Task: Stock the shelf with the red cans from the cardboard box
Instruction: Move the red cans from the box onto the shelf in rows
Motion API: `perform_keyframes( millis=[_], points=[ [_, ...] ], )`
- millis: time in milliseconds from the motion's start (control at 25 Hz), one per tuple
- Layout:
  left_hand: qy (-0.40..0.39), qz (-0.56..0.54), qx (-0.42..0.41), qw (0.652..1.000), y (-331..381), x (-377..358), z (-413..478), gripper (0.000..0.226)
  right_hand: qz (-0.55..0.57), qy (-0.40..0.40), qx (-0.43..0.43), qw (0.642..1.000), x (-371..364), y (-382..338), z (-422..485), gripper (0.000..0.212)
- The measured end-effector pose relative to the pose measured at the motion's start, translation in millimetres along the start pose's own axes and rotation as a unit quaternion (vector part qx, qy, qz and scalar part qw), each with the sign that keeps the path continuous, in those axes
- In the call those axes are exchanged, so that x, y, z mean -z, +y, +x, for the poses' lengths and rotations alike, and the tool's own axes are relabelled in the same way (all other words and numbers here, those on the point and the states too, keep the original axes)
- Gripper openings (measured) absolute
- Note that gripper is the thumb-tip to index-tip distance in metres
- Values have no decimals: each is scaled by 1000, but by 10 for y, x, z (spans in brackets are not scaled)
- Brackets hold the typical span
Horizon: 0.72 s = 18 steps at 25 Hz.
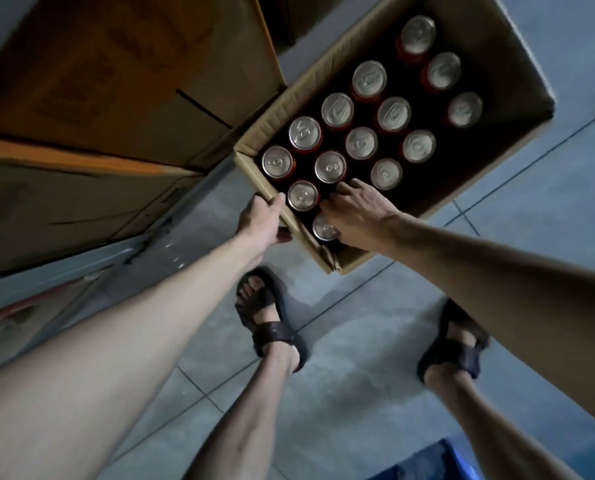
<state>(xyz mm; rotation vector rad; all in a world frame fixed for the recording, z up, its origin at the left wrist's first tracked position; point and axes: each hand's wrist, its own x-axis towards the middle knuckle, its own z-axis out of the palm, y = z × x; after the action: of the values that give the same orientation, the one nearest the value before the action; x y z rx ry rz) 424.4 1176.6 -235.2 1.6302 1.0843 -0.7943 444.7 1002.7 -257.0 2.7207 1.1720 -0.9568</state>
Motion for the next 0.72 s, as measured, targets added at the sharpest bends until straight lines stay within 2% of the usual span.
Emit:
perform_keyframes(
  millis=[120,280,440,520,640,720],
  points=[
    [-4,-17,-12,1000,-48,-21,113,21,-30,3,-28,999,-209,-167,125,43],
    [19,-6,-35,999,-109,-33,158,22,4,33,-74,997,-351,-274,222,28],
    [29,16,-36,999,-77,-28,134,24,29,50,-43,997,-320,-235,186,24],
    [38,70,-29,996,-55,-10,103,35,47,62,-42,996,-208,-178,66,27],
    [65,153,-20,986,30,13,-39,47,176,82,-66,979,102,-74,-291,59],
    [110,206,-42,971,150,24,-266,60,338,111,-108,928,419,19,-595,68]
  ],
)
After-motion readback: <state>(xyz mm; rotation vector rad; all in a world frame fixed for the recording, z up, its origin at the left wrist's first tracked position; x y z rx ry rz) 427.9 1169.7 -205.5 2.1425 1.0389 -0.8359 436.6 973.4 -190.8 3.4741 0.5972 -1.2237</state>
